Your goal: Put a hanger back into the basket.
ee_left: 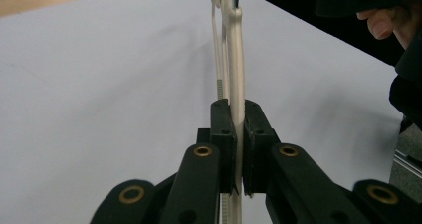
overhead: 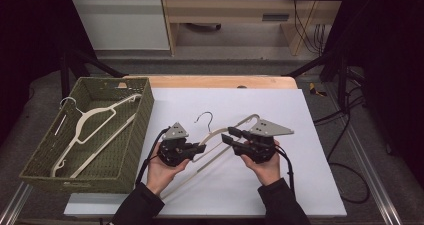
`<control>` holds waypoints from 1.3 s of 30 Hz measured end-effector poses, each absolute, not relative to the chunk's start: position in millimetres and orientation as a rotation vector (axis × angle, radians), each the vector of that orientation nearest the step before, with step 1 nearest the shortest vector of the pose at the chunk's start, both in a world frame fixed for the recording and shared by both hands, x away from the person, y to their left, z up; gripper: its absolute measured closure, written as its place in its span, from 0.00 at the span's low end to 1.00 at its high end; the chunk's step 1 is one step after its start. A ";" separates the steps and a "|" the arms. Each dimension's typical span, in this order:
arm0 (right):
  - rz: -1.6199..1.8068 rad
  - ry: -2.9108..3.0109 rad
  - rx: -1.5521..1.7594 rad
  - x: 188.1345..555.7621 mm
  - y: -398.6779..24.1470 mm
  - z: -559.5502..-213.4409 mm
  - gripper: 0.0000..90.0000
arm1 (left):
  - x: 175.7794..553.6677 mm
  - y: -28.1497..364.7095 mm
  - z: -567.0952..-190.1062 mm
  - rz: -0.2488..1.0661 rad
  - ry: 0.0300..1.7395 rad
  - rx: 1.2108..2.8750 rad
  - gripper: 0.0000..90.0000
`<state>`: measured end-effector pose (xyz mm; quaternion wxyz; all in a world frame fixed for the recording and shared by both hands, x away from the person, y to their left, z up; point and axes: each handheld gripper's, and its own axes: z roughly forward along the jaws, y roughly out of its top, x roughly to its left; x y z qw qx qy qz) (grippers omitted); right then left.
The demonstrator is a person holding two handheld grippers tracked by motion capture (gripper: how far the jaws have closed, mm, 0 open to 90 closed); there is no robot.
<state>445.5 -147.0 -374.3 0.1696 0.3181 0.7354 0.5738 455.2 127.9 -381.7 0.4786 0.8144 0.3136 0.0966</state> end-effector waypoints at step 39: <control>1.462 1.948 1.115 419.6 -239.2 -402.6 0.04 | 455.9 295.8 -252.8 0.549 0.810 1.893 0.95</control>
